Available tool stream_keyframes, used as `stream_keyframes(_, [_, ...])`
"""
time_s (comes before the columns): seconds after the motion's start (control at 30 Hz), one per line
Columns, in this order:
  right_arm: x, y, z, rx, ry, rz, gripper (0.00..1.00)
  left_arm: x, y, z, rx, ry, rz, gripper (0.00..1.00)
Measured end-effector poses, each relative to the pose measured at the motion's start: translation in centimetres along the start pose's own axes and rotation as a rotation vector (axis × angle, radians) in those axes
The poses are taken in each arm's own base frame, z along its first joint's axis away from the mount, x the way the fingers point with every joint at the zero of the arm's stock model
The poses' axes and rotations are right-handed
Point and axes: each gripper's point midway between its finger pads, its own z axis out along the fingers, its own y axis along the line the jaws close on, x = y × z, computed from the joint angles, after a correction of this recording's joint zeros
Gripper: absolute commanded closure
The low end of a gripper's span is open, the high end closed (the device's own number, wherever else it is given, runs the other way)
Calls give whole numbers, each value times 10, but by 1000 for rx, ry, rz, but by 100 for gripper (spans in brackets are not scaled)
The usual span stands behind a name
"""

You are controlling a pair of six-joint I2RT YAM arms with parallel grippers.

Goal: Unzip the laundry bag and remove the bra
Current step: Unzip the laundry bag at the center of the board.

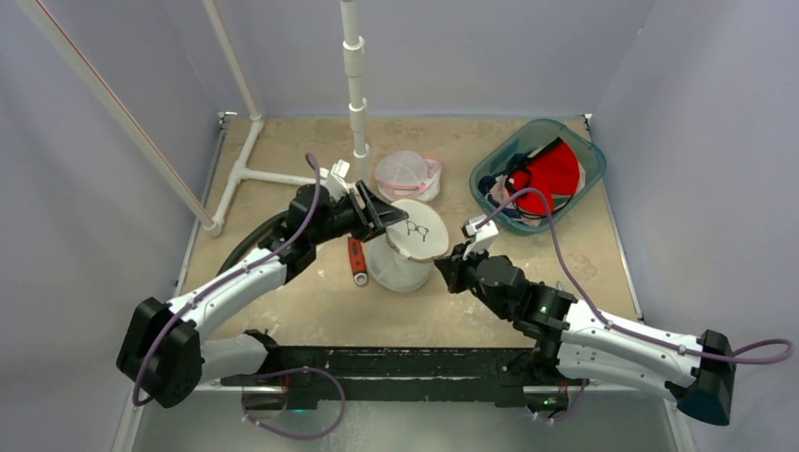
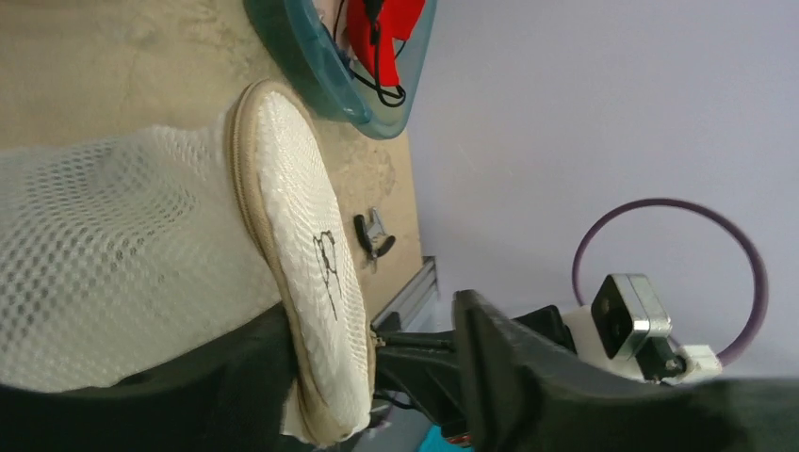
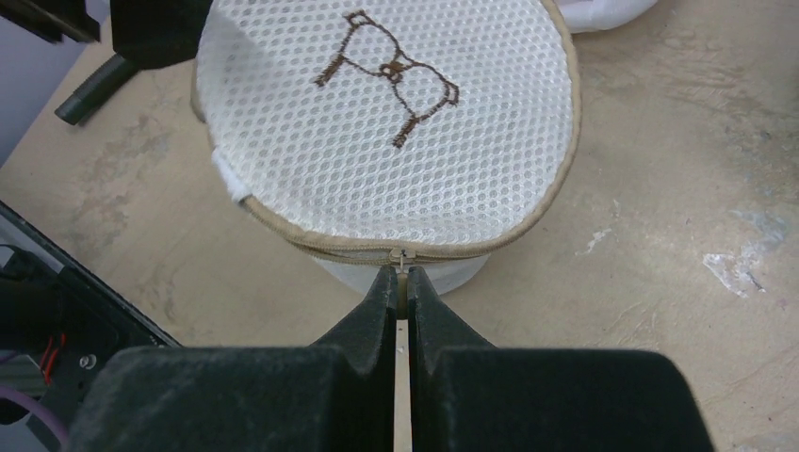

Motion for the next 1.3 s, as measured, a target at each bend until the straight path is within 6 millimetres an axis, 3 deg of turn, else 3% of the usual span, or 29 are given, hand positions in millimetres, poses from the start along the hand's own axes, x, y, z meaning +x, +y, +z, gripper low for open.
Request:
stream_keyframes(0.03, [0, 0, -1, -1, -1, 0, 100, -4, -6, 2, 7, 0, 28, 23])
stream_keyframes(0.17, [2, -1, -1, 1, 7, -3, 100, -16, -16, -12, -19, -71, 82, 18])
stream_keyframes(0.37, [5, 1, 4, 2, 15, -5, 100, -31, -9, -75, -57, -319, 5, 15])
stream_keyframes(0.5, [9, 2, 11, 7, 24, -9, 100, -25, 5, -94, -96, -383, -99, 14])
stream_keyframes(0.57, [11, 3, 15, 11, 30, -12, 100, -11, 11, -91, -124, -361, -147, 14])
stream_keyframes(0.7, [16, 4, 21, 16, 42, -18, 100, 36, 16, -74, -184, -272, -177, 15])
stream_keyframes(0.83, [17, 5, 25, 16, 43, -19, 100, 71, 33, -52, -269, -222, -176, 25])
stream_keyframes(0.93, [16, 6, 25, 14, 40, -18, 100, 76, 52, -37, -337, -236, -184, 42])
stream_keyframes(1.07, [11, 9, 25, 8, 31, -15, 100, 69, 53, -28, -331, -288, -202, 56])
stream_keyframes(1.3, [11, 10, 25, -1, 32, -15, 100, 59, 51, -17, -327, -347, -214, 48])
